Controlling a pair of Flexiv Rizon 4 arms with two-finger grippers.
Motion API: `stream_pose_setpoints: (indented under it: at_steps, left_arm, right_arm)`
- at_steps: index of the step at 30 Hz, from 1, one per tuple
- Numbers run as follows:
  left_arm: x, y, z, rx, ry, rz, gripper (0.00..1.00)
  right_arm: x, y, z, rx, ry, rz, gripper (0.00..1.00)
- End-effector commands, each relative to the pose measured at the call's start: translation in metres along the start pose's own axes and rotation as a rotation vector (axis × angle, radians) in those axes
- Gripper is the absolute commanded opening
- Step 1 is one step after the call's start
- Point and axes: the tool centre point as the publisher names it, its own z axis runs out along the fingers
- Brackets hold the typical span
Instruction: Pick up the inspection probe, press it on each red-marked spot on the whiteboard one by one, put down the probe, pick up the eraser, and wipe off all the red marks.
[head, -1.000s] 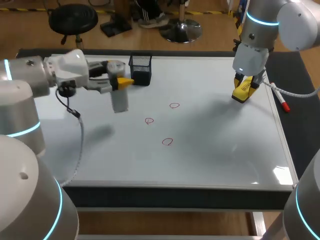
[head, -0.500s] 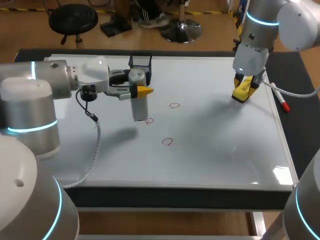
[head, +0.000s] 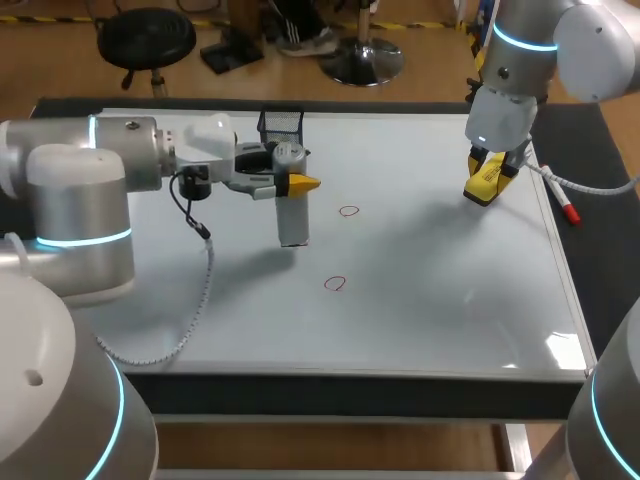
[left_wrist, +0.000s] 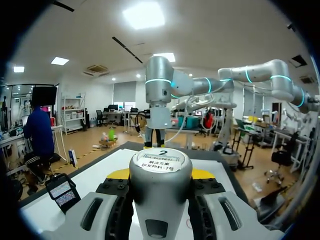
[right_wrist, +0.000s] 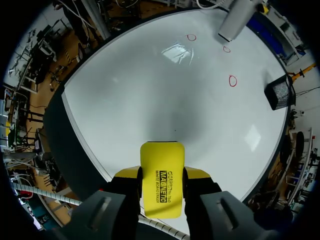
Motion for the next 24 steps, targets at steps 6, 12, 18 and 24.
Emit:
stream_pose_setpoints:
  at_steps: [6,12,18,24]
  left_arm:
    - [-0.010,0.011,0.012,0.005,0.026,-0.017,0.00]
    - [-0.013,0.022,0.015,0.000,0.032,-0.021,0.00]
    - [-0.014,0.028,0.013,-0.008,0.025,-0.028,0.00]
    - [-0.015,0.031,0.014,-0.010,0.020,-0.027,0.00]
  right_arm:
    - [0.000,-0.001,-0.001,0.002,0.002,-0.001,0.00]
    - [0.000,-0.001,-0.001,0.002,0.002,-0.001,0.00]
    - [0.000,-0.001,-0.001,0.002,0.002,-0.001,0.00]
    - [0.000,-0.001,-0.001,0.002,0.002,-0.001,0.00]
